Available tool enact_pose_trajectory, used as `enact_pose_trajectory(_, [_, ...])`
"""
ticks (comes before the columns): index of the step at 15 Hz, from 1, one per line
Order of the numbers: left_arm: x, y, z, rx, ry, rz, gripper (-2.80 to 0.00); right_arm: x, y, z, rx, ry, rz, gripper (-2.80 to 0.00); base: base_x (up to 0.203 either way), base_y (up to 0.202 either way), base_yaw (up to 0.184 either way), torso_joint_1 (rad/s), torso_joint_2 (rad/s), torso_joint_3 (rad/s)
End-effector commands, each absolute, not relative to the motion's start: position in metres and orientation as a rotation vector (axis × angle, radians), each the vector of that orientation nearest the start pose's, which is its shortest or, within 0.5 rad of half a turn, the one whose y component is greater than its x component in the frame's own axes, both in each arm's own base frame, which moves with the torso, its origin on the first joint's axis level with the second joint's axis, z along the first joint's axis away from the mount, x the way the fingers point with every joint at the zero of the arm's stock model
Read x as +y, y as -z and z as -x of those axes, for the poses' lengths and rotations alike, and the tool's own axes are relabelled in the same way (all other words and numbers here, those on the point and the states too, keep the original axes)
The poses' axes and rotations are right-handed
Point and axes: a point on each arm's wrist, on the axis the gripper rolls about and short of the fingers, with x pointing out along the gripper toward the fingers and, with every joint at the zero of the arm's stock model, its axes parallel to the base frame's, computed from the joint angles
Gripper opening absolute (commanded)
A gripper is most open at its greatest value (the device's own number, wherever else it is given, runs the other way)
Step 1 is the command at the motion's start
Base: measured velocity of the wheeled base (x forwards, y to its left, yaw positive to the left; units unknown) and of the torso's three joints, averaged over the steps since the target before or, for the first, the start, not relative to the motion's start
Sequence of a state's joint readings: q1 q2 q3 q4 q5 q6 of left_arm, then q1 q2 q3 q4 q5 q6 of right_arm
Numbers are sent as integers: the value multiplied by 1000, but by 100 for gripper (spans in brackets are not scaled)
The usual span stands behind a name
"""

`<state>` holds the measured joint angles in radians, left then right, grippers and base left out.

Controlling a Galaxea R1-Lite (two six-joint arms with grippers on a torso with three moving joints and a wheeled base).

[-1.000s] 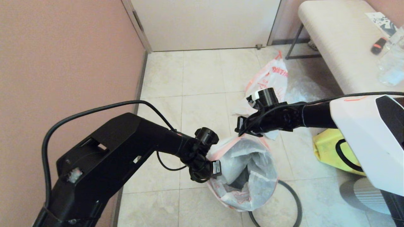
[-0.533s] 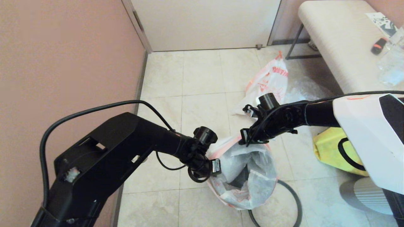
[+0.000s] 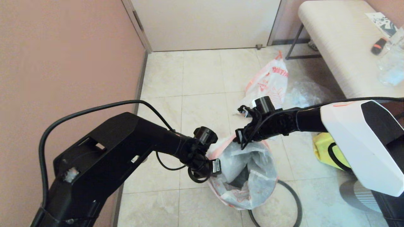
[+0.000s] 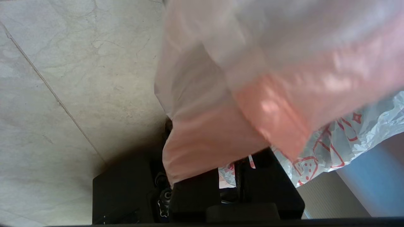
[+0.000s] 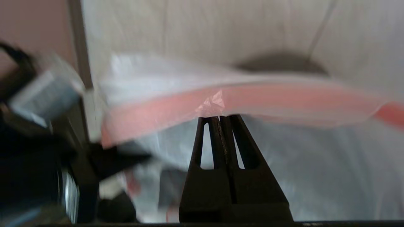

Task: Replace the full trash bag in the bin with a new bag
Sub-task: Put the new garbage bag on the trash can

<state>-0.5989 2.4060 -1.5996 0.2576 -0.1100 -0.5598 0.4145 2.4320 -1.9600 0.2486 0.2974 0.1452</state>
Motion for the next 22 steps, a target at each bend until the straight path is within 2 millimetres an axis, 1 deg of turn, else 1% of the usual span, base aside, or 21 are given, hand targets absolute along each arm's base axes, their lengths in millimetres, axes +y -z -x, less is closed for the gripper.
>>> enact_pose_trajectory(1, [-254, -38, -368, 1188, 321, 228, -280, 211, -111, -452, 751, -657, -102, -280, 0, 0, 0, 0, 0, 0])
enact_pose_trajectory(3, [-254, -38, -368, 1187, 321, 228, -280, 218, -122, -447, 736, -671, -133, -280, 0, 0, 0, 0, 0, 0])
enact_pose_trajectory(6, [-254, -38, -368, 1186, 321, 228, -280, 219, -123, -449, 714, -675, -137, -280, 0, 0, 0, 0, 0, 0])
enact_pose_trajectory(9, [-254, -38, -368, 1189, 320, 227, -280, 221, -118, -455, 667, -678, -144, -280, 0, 0, 0, 0, 0, 0])
enact_pose_trajectory(11, [-254, -38, -368, 1189, 320, 226, -280, 223, -118, -460, 624, -677, -185, -280, 0, 0, 0, 0, 0, 0])
enact_pose_trajectory(13, [-253, -40, -369, 1182, 320, 230, -280, 222, -109, -467, 600, -673, -200, -280, 0, 0, 0, 0, 0, 0])
enact_pose_trajectory(16, [-249, -42, -367, 1121, 342, 261, -280, 205, -98, -478, 598, -636, -210, -280, 0, 0, 0, 0, 0, 0])
enact_pose_trajectory(17, [-248, -43, -367, 1072, 365, 281, -280, 202, -91, -481, 609, -623, -209, -280, 0, 0, 0, 0, 0, 0])
enact_pose_trajectory(19, [-245, -44, -366, 988, 400, 310, -280, 190, -83, -487, 618, -595, -212, -280, 0, 0, 0, 0, 0, 0])
enact_pose_trajectory(22, [-245, -44, -366, 981, 402, 309, -280, 171, -79, -495, 620, -554, -224, -280, 0, 0, 0, 0, 0, 0])
